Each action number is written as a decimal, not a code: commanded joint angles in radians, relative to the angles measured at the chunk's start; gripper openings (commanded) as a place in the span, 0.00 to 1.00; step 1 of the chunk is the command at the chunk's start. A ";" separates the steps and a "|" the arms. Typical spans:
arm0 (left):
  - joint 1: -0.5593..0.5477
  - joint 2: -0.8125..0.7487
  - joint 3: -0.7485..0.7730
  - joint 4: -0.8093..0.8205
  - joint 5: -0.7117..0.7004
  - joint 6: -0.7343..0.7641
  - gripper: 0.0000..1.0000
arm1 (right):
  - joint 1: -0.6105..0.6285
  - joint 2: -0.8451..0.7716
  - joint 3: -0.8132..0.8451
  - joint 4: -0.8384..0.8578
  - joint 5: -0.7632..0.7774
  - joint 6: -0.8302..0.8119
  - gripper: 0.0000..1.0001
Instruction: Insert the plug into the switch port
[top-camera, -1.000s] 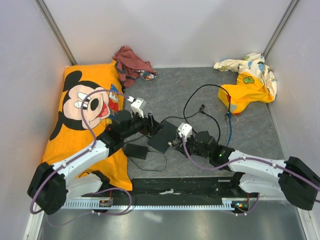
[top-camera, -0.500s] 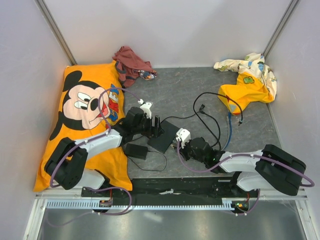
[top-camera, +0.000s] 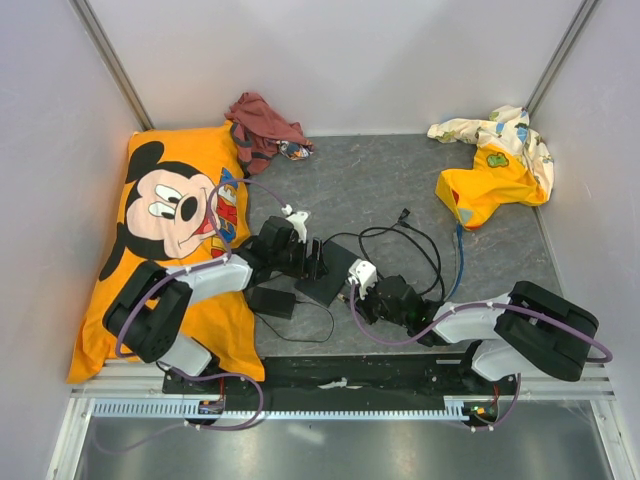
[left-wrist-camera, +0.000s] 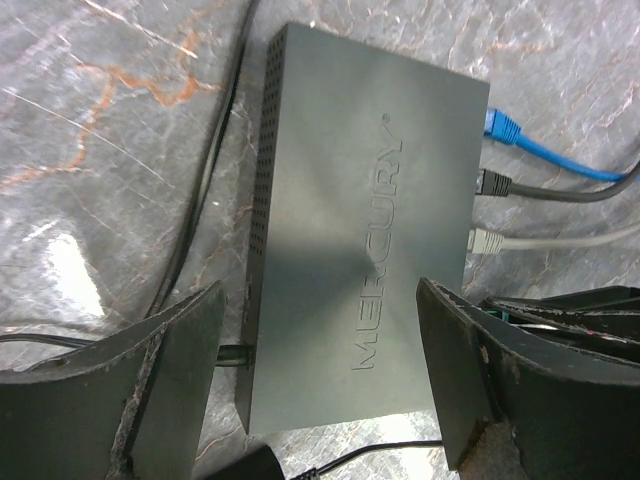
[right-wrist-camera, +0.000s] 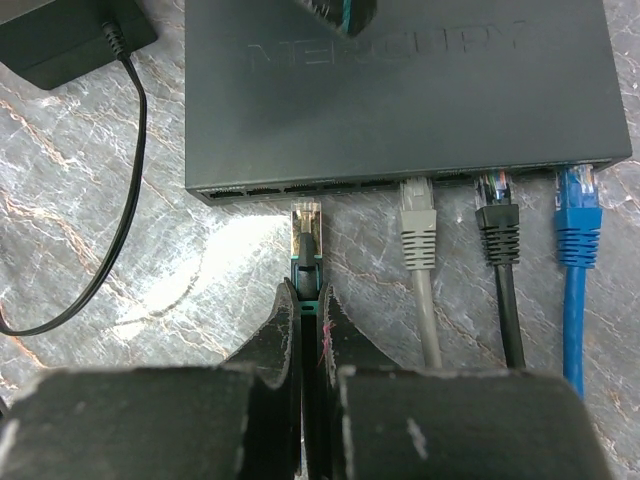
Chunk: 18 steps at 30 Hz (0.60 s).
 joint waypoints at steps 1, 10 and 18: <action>0.005 0.025 0.041 0.003 0.039 0.021 0.83 | 0.003 0.003 0.010 0.060 -0.017 0.021 0.00; 0.003 0.042 0.035 -0.006 0.081 0.002 0.83 | 0.003 0.023 0.032 0.108 -0.049 0.040 0.00; 0.003 0.045 0.037 -0.004 0.102 -0.011 0.83 | 0.005 0.014 0.036 0.120 -0.054 0.058 0.00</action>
